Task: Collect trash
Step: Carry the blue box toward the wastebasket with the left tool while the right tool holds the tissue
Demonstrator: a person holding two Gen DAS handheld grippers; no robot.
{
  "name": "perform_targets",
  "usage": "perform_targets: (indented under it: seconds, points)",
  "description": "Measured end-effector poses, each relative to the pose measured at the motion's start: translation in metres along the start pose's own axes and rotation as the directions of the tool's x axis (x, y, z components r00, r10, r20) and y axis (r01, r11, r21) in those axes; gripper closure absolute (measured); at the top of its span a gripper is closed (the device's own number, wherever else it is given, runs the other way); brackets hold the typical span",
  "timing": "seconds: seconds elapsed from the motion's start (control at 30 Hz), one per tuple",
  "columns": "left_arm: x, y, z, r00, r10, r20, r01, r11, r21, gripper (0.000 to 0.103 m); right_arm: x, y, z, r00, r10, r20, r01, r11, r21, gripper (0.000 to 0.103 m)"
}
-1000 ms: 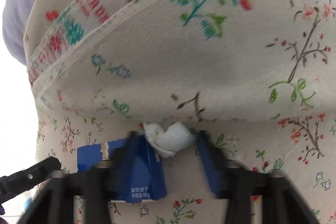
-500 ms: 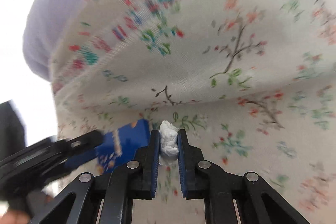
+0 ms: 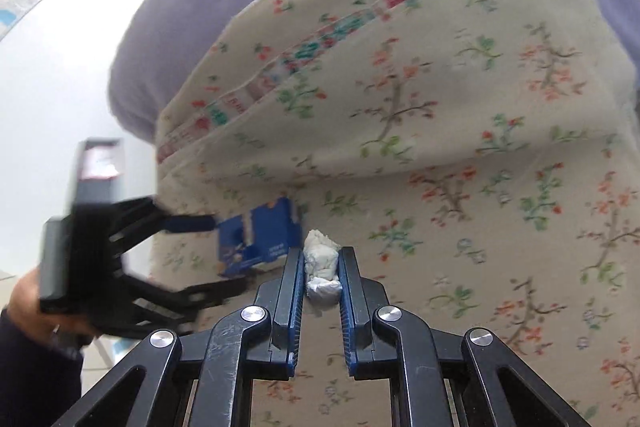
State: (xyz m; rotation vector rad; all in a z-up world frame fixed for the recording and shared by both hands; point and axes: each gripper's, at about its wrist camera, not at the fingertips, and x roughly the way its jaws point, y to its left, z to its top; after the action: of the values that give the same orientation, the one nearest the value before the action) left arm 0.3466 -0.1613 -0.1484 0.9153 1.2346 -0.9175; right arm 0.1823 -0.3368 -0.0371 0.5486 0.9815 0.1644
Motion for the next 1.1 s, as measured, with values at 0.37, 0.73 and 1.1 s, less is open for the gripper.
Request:
perform_targets:
  seconds: [0.37,0.73,1.1]
  points:
    - [0.009,0.009,-0.001,0.999,-0.053,0.006,0.053,0.988,-0.144,0.036,-0.002,0.003,0.0,0.999,-0.032,0.009,0.032,0.999,-0.03,0.088]
    - [-0.031,-0.004,-0.067,0.997,0.053,0.05,-0.016,0.829,-0.559,0.037,-0.009,0.007,-0.006,1.0,-0.002,0.017,0.003,0.999,-0.055,0.088]
    - [-0.078,-0.043,-0.148,0.982,0.164,0.098,-0.046,0.704,-0.709,0.037,0.006,0.022,-0.009,0.999,-0.046,0.008,0.047,0.995,-0.084,0.088]
